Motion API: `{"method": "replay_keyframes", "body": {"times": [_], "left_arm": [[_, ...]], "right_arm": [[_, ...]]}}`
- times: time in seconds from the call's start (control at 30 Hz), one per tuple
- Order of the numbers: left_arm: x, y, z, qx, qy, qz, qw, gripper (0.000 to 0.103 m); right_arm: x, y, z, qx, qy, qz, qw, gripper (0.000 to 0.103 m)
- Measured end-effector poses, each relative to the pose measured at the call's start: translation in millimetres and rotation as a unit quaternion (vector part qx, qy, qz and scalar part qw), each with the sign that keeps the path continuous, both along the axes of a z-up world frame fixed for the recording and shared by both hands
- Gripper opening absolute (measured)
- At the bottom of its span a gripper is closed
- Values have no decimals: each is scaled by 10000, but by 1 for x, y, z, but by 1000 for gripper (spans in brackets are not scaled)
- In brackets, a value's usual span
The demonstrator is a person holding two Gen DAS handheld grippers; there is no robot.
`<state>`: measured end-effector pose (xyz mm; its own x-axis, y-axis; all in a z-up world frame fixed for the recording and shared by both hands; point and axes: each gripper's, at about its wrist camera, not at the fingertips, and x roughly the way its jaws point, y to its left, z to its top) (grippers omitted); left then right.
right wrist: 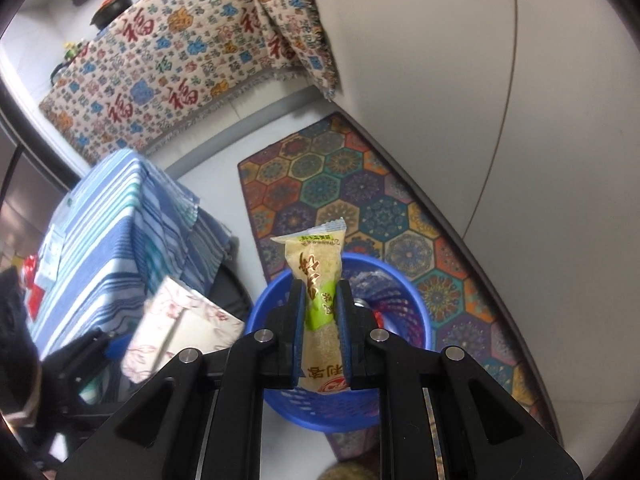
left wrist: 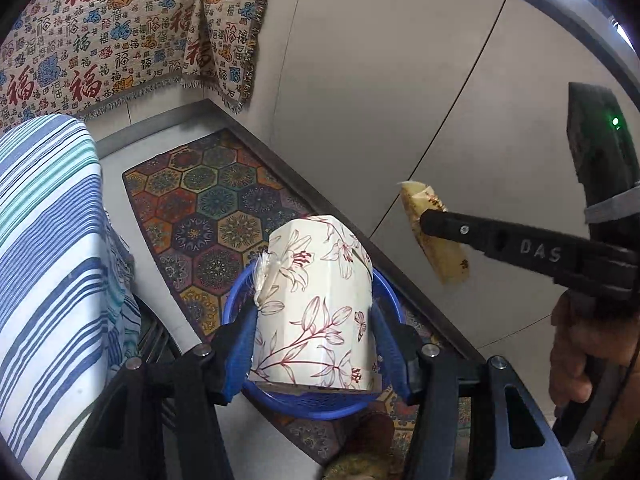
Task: Collect trash
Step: 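Carry the paper cup and snack bag over the wastebasket with both tools, then open both grippers to drop the cup and snack bag into the wastebasket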
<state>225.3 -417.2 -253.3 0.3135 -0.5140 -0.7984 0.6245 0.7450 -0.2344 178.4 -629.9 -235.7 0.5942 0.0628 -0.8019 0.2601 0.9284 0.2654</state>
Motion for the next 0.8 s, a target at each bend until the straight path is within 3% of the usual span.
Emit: {"method": "replay_keyframes", "body": {"times": [0.33,0.4,0.43,0.47,0.63,0.8], "left_arm": [[8,-28,-29,302,-44,-200,9993,61],[10,-36,-37,355,-6,-322,9989,68],[11,-39,-39,394,-25,-343,9986,73],[11,-41,-42,443,-69,-342,9984,75],[13,-42,-40,341,-43,-306,9989,75],[0,-12,-4,0,-118,-93,9999,75]], "right_arm": [[3,-11,1,248,-113,-181,9995,19],[3,-12,3,268,-192,-278,9991,33],[1,-13,5,305,-264,-339,9986,49],[0,-15,7,326,-324,-394,9982,55],[-4,-19,16,243,-500,-538,9970,56],[-3,-13,27,-154,-593,-599,9963,70]]}}
